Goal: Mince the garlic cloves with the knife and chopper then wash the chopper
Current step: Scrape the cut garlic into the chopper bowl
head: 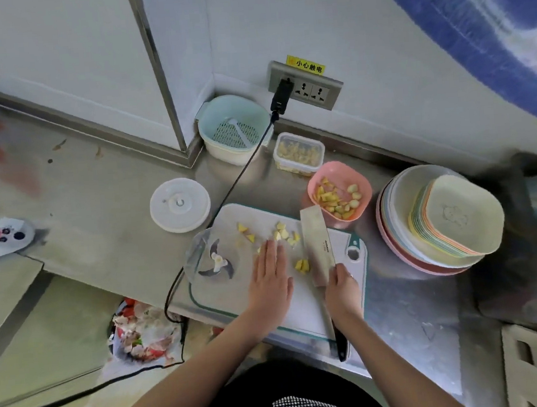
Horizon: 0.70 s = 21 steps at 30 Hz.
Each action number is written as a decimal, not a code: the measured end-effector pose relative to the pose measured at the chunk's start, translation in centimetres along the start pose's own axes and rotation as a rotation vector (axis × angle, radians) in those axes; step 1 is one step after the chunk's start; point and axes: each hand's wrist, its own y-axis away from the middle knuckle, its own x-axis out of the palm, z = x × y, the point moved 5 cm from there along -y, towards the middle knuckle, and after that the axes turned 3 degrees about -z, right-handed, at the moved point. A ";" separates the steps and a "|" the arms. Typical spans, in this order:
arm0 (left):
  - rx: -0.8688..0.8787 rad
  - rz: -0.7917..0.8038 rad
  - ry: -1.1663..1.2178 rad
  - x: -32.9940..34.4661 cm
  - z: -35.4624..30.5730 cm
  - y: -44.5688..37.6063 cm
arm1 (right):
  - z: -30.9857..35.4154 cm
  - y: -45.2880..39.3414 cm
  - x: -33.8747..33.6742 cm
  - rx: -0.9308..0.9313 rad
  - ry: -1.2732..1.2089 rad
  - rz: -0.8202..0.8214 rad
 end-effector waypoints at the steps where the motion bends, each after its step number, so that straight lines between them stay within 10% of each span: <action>1: -0.069 -0.033 0.027 0.4 0.0 -0.3 | 0.4 -0.2 -0.1 -0.032 0.016 0.026; 8: -0.408 -0.205 0.279 1.1 0.5 -2.4 | 1.7 -2.8 0.5 -0.167 0.074 0.154; 21: -0.340 -0.270 0.196 2.5 0.8 -4.3 | 2.0 -5.5 0.4 -0.278 0.116 0.227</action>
